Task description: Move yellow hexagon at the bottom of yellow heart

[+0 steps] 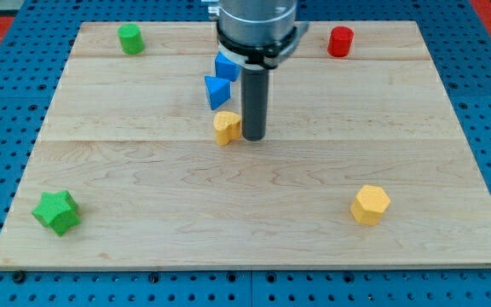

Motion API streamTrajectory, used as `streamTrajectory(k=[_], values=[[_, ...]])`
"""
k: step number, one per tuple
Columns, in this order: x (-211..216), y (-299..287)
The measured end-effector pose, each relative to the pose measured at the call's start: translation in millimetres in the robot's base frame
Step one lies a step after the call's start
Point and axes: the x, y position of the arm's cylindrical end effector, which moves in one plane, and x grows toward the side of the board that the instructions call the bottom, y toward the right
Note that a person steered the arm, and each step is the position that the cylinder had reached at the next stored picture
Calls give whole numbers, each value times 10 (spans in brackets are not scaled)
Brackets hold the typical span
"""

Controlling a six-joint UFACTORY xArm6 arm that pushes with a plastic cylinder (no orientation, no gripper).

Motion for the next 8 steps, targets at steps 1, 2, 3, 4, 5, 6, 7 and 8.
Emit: streamTrajectory(k=[1, 2, 3, 4, 5, 6, 7, 8], values=[[23, -32], [80, -4], [80, -163], [119, -276], [201, 357], [463, 1518], [1078, 1792], [1315, 1599]])
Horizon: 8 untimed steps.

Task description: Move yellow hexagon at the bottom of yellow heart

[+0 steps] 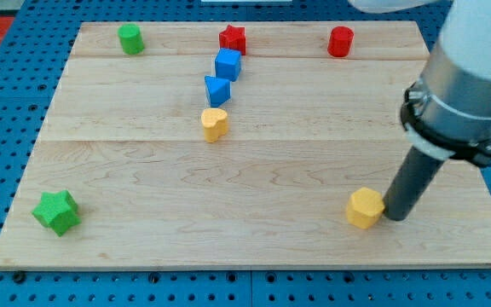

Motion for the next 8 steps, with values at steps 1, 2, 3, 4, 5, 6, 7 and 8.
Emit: streamTrajectory(k=[1, 2, 3, 4, 5, 6, 7, 8], values=[[0, -699], [0, -1208], [-237, -1643], [-545, -1718], [-158, -1599], [-153, -2078], [-461, -2135], [-571, -2135]])
